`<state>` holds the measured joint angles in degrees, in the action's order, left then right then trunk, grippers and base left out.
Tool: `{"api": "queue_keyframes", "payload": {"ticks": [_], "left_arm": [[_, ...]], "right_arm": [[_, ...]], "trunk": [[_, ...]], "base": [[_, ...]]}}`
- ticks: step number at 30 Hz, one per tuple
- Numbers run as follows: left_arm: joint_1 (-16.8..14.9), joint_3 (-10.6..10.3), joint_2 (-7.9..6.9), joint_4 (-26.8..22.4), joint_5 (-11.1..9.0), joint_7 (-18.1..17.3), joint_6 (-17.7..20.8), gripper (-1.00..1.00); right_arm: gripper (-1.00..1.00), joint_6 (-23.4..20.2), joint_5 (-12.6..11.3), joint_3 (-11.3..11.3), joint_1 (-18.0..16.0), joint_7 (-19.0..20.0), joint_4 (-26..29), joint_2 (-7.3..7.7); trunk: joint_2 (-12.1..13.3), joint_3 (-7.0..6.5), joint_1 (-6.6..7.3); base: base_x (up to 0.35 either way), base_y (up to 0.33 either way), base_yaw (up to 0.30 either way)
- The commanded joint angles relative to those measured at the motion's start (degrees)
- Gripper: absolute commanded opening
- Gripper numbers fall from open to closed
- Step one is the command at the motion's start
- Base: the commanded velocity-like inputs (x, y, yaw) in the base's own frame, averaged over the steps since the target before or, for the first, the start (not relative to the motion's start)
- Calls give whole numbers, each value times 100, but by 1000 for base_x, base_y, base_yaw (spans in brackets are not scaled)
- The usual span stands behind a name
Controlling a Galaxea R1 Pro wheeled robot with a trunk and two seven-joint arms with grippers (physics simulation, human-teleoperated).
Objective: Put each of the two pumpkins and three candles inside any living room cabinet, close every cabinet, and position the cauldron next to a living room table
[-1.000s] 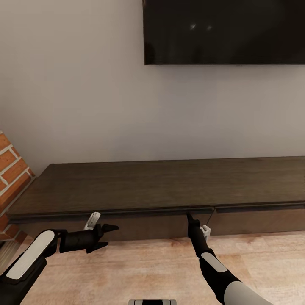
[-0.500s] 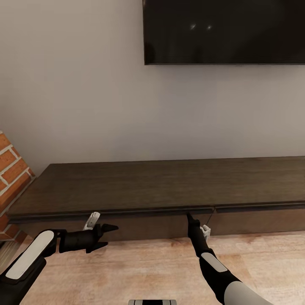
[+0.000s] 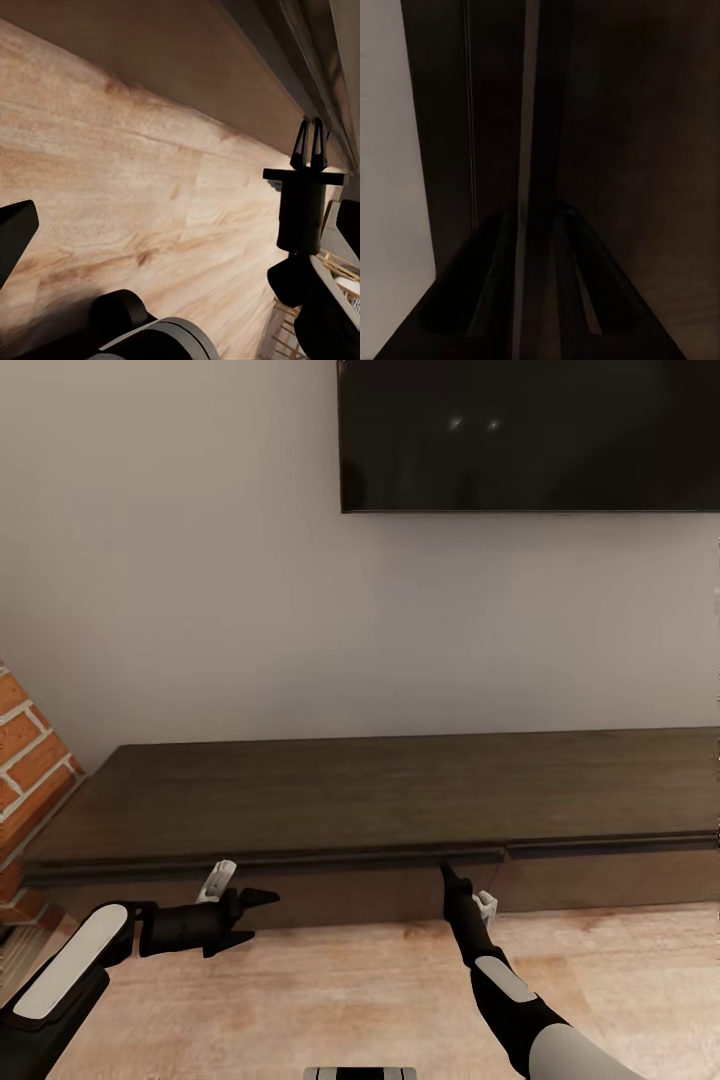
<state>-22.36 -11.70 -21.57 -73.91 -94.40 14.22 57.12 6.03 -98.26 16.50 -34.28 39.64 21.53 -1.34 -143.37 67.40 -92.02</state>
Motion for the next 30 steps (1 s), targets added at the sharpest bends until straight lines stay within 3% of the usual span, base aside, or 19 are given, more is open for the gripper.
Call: {"api": "queue_keyframes", "payload": {"ticks": [1,16,30], "left_arm": [[-4,-7,-5,-5,-60,55,1,100],[-4,14,-11,1,-70,53,1,100],[-5,78,4,69,-79,55,1,100]], "right_arm": [[-100,53,-26,56,-8,70,9,4],[-100,55,-26,55,-8,70,9,2],[-100,53,-26,55,-8,70,1,6]], "trunk": [[-3,4,4],[-3,4,4],[-3,4,4]], "base": [[-147,0,0],[-112,0,0],[-231,0,0]]}}
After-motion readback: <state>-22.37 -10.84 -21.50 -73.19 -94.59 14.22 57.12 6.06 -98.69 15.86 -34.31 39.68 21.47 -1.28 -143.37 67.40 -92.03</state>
